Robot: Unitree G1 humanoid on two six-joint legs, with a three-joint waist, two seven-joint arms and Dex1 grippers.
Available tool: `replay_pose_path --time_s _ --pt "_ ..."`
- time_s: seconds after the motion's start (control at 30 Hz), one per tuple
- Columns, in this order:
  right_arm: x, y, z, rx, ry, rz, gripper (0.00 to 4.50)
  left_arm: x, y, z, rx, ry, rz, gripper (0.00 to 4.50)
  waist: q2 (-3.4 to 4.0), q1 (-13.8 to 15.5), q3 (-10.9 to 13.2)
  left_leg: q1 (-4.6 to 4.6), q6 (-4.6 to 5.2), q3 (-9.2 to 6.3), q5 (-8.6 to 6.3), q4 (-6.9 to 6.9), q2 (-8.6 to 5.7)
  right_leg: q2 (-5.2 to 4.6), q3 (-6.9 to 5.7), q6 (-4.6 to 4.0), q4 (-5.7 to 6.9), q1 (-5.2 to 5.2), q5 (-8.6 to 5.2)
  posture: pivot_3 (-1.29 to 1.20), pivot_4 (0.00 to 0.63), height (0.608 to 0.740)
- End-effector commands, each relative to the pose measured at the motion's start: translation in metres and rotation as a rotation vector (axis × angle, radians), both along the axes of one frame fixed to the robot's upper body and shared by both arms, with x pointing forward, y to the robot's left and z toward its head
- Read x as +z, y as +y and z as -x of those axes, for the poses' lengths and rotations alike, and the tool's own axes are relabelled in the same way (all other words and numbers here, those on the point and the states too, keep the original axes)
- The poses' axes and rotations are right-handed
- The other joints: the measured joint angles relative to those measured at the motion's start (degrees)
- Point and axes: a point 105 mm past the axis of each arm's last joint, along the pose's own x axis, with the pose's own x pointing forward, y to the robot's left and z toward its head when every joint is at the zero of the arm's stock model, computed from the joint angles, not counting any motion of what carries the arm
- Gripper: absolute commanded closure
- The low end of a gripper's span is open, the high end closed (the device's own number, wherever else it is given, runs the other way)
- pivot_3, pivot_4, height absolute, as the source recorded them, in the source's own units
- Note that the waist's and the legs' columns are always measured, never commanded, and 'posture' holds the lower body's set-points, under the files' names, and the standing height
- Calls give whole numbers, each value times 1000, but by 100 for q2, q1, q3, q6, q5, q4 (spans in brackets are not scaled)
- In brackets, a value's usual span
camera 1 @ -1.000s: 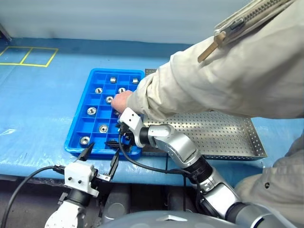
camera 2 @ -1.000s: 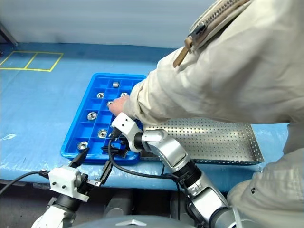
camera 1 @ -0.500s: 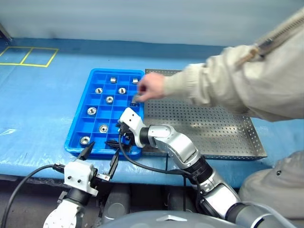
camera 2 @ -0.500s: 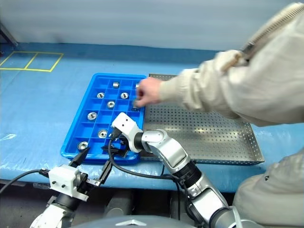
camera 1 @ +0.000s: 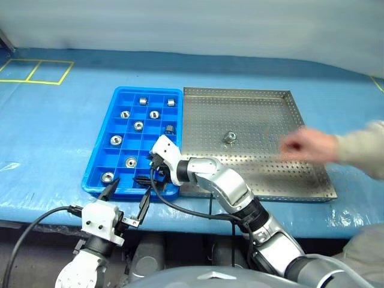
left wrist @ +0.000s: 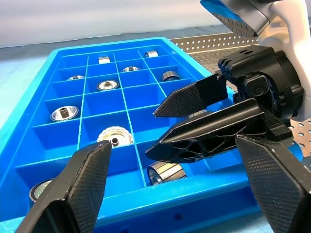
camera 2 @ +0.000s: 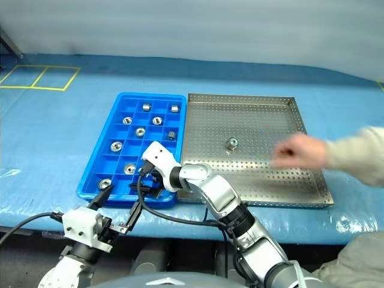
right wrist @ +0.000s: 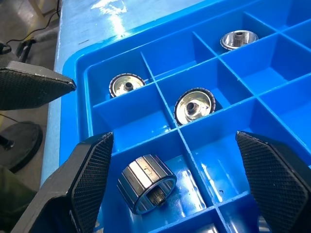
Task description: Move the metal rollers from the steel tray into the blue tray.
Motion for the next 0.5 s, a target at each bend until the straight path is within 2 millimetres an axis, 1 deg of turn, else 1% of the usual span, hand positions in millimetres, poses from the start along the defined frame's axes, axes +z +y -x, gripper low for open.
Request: replay_pose_path --time_s 0.03,0.1,0.17,0.23,0.27,0.37,0.5 --pt "19 4 -4 -27 -49 -89 220 7 -4 -2 -21 -30 10 0 0 -18 0 -3 0 1 0 0 0 1 0 1 1 3 1 257 150 740" --pt "35 -2 -23 -136 -104 -136 220 7 -5 -3 -31 -32 9 0 0 -59 0 -9 0 2 0 -1 1 2 1 2 6 2 2 245 150 740" --pt "48 -15 -49 -284 -149 -176 220 8 -6 -5 -46 -34 10 0 2 -88 2 -11 0 1 0 -3 2 5 1 5 11 0 4 233 150 740" --pt "56 -27 -68 -405 -172 -213 220 9 -8 -7 -61 -35 11 0 2 -104 2 -11 0 2 1 -3 3 6 0 6 13 -1 5 223 150 740" --pt "58 -32 -74 -446 -178 -226 220 9 -9 -7 -67 -35 13 0 2 -102 2 -11 0 2 1 -2 3 6 0 6 13 -1 5 223 150 740" --pt "65 -57 -98 -625 -208 -264 220 9 -13 -10 -96 -35 18 0 2 -130 1 -12 0 5 0 -3 2 4 3 7 10 1 6 189 150 740" --pt "64 -88 -118 -859 -219 -284 220 10 -17 -14 -128 -38 23 0 3 -179 2 -12 0 7 0 -12 2 5 4 7 10 -2 8 165 150 740"
